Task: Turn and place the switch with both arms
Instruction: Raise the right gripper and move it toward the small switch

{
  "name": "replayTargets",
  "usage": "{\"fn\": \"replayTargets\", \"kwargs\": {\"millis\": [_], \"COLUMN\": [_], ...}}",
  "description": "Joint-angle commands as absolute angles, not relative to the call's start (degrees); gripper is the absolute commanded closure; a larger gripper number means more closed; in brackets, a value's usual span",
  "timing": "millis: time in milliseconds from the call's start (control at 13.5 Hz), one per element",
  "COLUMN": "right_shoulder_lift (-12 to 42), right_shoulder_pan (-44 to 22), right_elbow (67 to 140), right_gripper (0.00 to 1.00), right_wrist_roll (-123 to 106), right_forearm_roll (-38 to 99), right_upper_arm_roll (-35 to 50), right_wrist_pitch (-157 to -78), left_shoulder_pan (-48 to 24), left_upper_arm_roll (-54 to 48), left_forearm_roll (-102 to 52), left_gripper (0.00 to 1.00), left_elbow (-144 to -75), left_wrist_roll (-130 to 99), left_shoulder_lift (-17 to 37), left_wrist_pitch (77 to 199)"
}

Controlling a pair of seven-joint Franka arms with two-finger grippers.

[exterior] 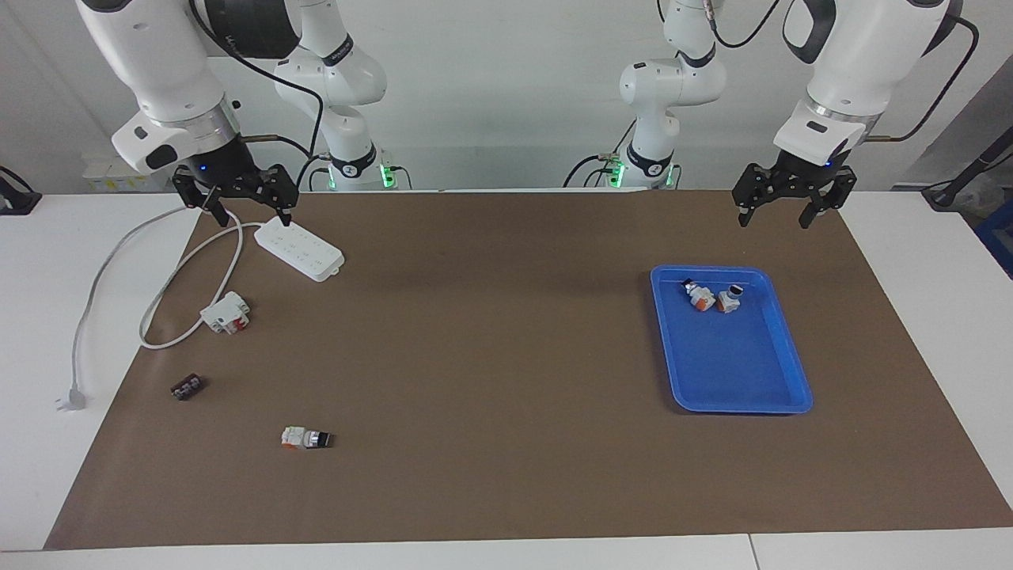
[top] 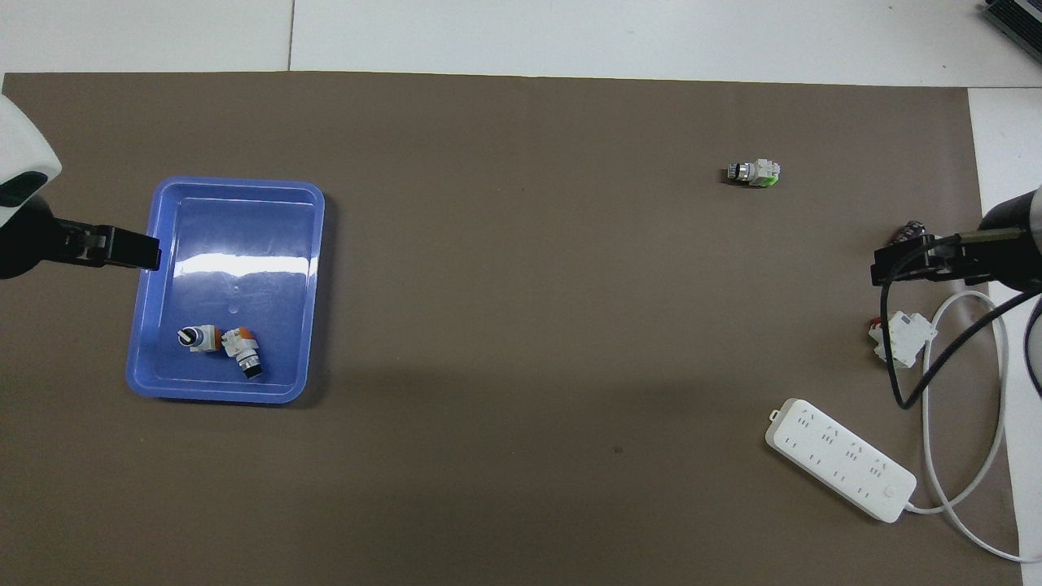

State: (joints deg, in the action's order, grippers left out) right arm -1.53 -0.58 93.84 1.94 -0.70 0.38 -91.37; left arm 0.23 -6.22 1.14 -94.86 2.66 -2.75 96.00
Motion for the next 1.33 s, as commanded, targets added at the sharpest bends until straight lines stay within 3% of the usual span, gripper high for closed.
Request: {"fn": "replayTargets", "kwargs": {"millis": [0, 593, 667, 963, 1259], "right_shoulder_lift": [-2.55, -2.81, -2.81, -1.76, 4.2], "right_shoulder_pan": [0.18, 0.53, 0.53, 0.53, 1.49], "right_elbow": [94.74, 95.45, 95.45, 95.45, 92.56], "right_gripper": [0.0, 0.0, 0.1, 0.1, 0.1], "right_wrist_roll": [0.62, -1.4, -2.1, -13.87, -29.76], "right_forearm_roll": [-0.79, -0.79, -0.79, 0.88, 0.88], "right_upper_arm_roll": [0.62, 0.61, 0.7, 0.62, 0.7], "right_wrist_pitch": [-90.88, -91.84, -91.93, -95.96, -98.34], "left_shoulder_pan": [0.43, -0.26, -0.18, -0.17, -0.44], "left_upper_arm_roll": [-5.63, -5.45, -5.45, -5.54, -5.63], "left_forearm_roll": [1.58, 1.58, 1.58, 1.58, 1.58], "left_gripper": [0.0, 0.0, 0.0, 0.0, 0.0], "left_elbow": [-96.59, -96.59, -96.59, -96.59, -96.59], "left_wrist_roll": [3.07, 2.99, 3.08, 3.25, 3.07], "left_shoulder_lift": [-4.31, -4.22, -4.31, -4.31, -4.31], "left_wrist_pitch": [96.42, 96.59, 96.42, 96.68, 95.98]}}
